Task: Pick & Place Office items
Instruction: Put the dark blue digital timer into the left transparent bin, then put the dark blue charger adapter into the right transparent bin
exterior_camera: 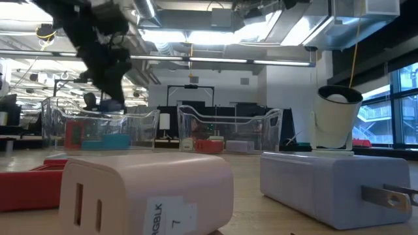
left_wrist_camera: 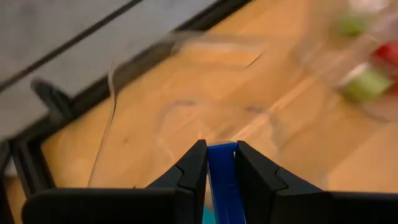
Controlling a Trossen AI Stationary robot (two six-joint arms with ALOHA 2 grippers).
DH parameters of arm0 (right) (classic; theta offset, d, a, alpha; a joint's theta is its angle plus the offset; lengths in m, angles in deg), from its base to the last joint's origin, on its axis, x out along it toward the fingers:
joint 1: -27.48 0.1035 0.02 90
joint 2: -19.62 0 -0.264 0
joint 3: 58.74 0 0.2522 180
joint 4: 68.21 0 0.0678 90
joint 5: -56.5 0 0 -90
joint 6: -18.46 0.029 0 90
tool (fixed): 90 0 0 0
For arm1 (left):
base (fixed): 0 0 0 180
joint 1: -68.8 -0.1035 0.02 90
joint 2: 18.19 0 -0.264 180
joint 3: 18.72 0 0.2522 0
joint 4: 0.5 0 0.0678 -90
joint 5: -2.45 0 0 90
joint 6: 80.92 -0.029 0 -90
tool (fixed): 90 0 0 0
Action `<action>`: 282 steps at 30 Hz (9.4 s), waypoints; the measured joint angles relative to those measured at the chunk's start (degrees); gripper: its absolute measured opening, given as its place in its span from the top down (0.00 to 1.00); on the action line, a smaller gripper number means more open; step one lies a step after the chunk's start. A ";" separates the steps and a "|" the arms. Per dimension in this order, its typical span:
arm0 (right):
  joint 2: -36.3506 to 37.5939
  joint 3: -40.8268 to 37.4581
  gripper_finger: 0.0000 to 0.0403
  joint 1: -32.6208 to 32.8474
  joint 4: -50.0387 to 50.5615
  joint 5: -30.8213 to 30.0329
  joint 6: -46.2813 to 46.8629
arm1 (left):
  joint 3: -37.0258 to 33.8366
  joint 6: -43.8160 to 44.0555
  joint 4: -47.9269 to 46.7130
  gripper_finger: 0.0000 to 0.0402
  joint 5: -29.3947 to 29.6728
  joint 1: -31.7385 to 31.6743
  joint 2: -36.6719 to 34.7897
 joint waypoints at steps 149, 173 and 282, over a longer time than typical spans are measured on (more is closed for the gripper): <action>-23.16 -0.04 0.66 36.67 54.71 22.12 18.06 | 8.95 24.11 20.81 0.54 -9.82 18.32 0.00; -8.61 -0.04 0.65 -1.45 16.01 -23.99 11.21 | 8.91 19.02 29.92 0.54 -9.88 18.34 0.00; -31.47 -0.04 0.65 -29.43 5.58 23.84 1.84 | 8.96 5.42 36.33 0.54 2.97 16.25 0.07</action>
